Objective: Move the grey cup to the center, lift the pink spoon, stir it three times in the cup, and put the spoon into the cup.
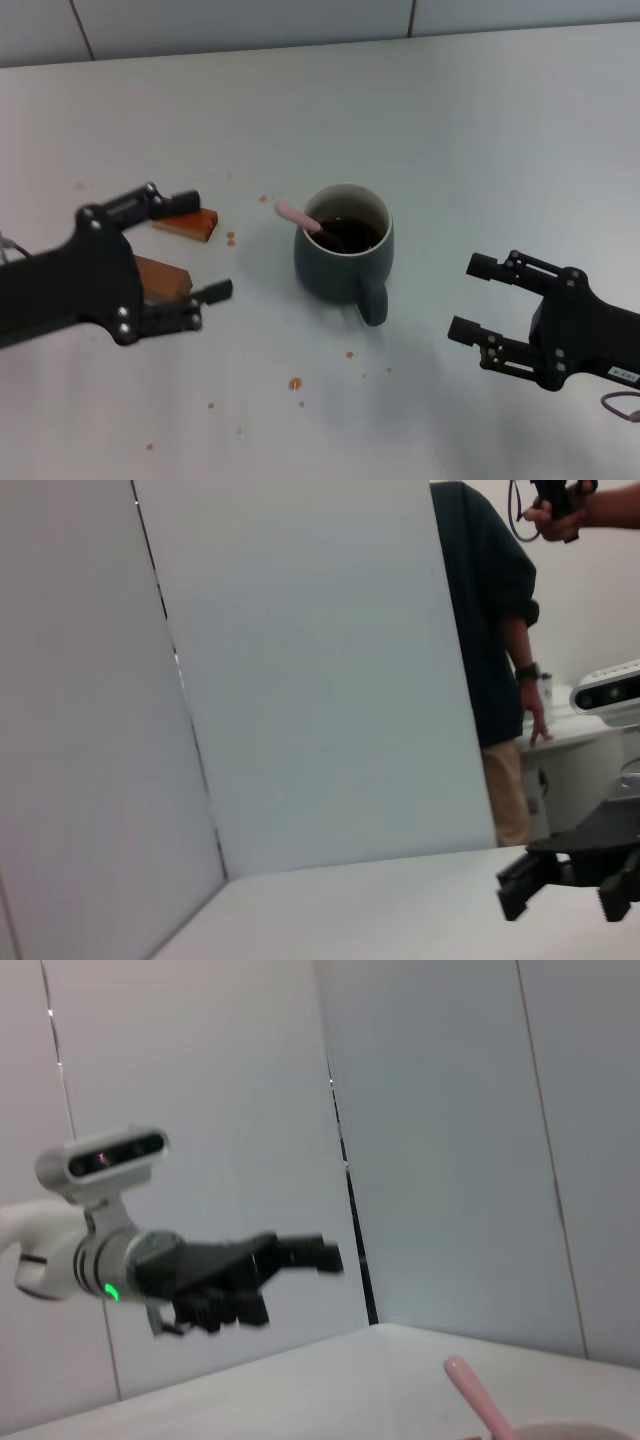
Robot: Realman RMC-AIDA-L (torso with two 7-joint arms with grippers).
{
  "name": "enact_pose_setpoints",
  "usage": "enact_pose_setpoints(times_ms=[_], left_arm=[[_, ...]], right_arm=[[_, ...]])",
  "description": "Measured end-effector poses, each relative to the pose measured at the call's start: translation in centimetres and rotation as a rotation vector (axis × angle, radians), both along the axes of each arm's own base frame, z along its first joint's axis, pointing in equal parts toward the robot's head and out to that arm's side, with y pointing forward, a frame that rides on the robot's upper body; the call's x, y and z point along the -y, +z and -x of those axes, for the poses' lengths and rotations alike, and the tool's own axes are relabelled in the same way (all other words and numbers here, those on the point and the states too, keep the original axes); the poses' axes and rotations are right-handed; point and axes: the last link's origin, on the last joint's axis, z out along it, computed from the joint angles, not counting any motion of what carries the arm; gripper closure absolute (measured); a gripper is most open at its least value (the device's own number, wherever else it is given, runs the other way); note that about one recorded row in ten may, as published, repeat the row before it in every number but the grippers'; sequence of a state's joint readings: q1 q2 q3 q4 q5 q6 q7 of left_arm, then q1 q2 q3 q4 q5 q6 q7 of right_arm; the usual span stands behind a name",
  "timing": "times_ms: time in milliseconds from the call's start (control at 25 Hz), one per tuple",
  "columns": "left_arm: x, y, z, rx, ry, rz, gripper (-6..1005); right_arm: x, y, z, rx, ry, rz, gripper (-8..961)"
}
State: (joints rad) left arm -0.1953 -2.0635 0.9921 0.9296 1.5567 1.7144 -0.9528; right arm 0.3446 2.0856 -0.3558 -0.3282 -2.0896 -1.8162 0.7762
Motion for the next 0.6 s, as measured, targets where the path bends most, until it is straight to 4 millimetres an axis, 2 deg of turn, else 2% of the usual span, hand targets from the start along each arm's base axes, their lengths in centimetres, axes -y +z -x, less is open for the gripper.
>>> enact_pose_setpoints(times_ms=[40, 160, 360, 600], left_arm=[[0.5, -2.2, 0.9, 0.038, 0.033, 0.048, 156], [0.9, -3.2, 1.2, 0.054, 0.042, 0.067, 157], [1.1, -4.3, 1.8, 0.064, 0.071, 0.073, 158], [1.3, -4.7, 2.1, 0.058, 0.071, 0.060, 155]], right_arm=[[0.0, -0.1, 0.1, -0.004, 0.006, -0.008, 211], [0.0, -0.5, 0.6, -0.016, 0.031, -0.027, 211], [-0.3, -0.8, 0.9, -0.019, 0.043, -0.029, 210], [-0.3, -1.0, 1.0, -0.022, 0.048, -0.032, 210]])
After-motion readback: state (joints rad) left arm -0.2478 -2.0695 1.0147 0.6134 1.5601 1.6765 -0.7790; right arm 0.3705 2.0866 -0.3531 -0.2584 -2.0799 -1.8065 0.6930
